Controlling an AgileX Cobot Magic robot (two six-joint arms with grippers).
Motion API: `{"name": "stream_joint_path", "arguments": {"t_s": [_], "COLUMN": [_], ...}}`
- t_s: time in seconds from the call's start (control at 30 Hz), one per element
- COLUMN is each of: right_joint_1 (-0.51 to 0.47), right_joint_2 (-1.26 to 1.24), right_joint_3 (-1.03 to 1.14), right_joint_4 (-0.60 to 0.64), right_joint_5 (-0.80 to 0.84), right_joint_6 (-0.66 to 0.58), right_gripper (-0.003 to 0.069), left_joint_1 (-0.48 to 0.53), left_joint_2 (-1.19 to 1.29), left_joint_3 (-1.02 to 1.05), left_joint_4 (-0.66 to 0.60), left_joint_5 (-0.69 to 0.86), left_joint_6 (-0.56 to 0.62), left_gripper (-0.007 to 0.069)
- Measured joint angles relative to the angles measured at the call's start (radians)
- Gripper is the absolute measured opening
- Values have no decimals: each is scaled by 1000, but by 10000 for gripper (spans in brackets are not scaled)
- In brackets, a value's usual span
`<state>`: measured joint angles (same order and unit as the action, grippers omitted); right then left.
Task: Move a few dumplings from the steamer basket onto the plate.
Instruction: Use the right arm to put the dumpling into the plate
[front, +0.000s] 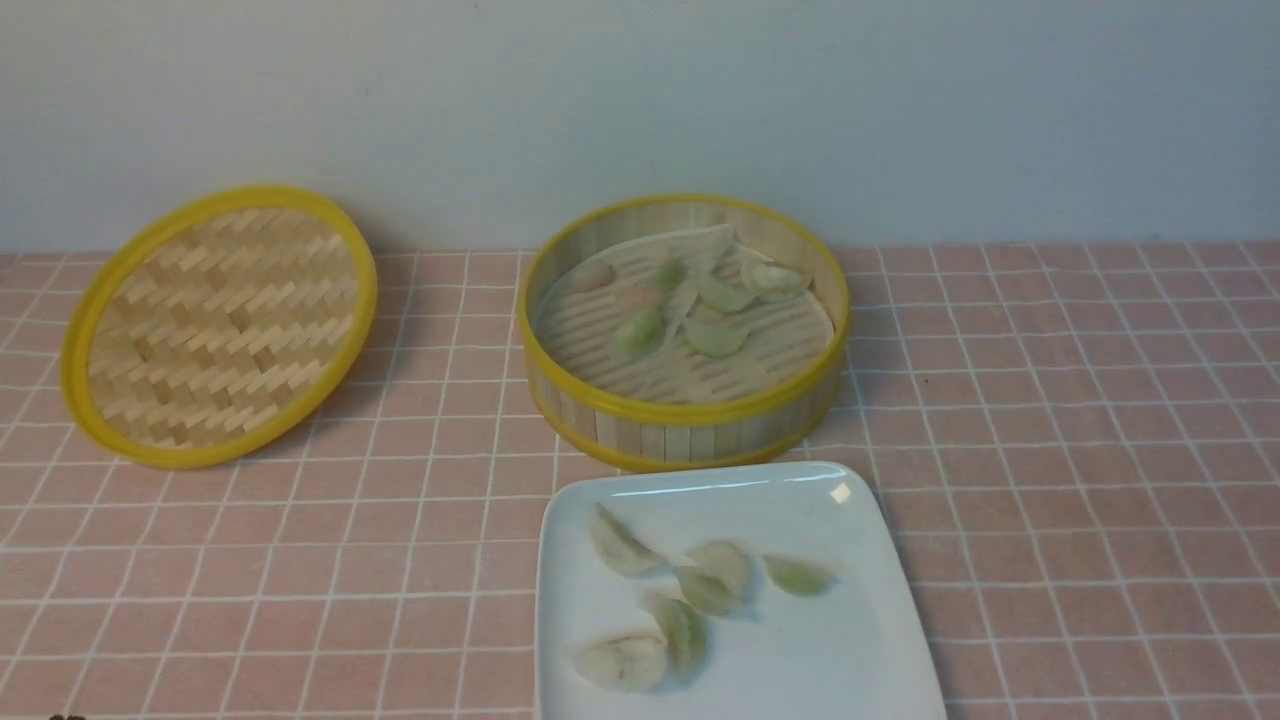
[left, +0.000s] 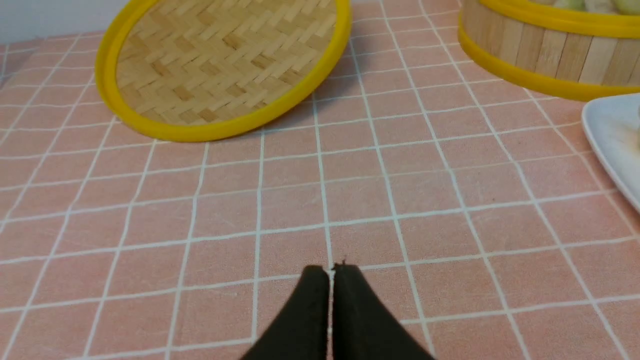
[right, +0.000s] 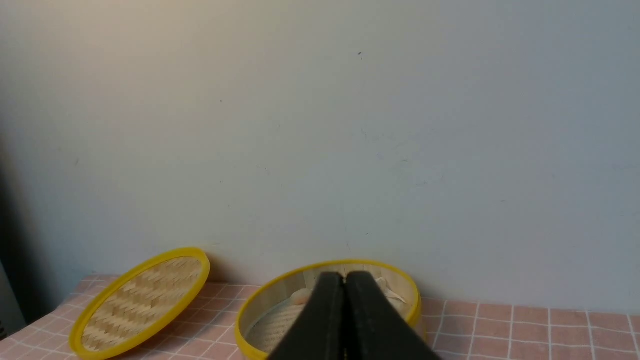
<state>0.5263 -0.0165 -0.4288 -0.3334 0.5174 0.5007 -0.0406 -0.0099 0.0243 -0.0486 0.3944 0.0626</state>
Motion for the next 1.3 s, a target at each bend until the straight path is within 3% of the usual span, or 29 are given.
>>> {"name": "stream_joint_path", "arguments": {"t_s": [0.8, 0.93, 1.0, 1.07, 1.2, 1.3], "right_joint_1": [0, 0, 0, 0, -5, -86], "right_joint_2": [0, 0, 0, 0, 0, 0], "right_joint_3": [0, 0, 0, 0, 5, 34], "right_joint_4": [26, 163, 302, 381, 440, 439], "right_joint_5": [0, 0, 0, -4, -11, -25], "right_joint_6": [-15, -166, -331, -419, -480, -484], "right_gripper": [-15, -15, -15, -15, -15, -15], "left_joint_1": [0, 0, 0, 0, 0, 0], "left_joint_2": [0, 0, 0, 0, 0, 0], "left_joint_3": [2, 2, 2, 2, 2, 2], "left_joint_4": [0, 0, 0, 0, 0, 0], "left_joint_5": [-8, -8, -8, -8, -8, -8], "left_joint_6": [0, 0, 0, 0, 0, 0], "left_gripper": [-6, -6, -6, -6, -6, -6]}}
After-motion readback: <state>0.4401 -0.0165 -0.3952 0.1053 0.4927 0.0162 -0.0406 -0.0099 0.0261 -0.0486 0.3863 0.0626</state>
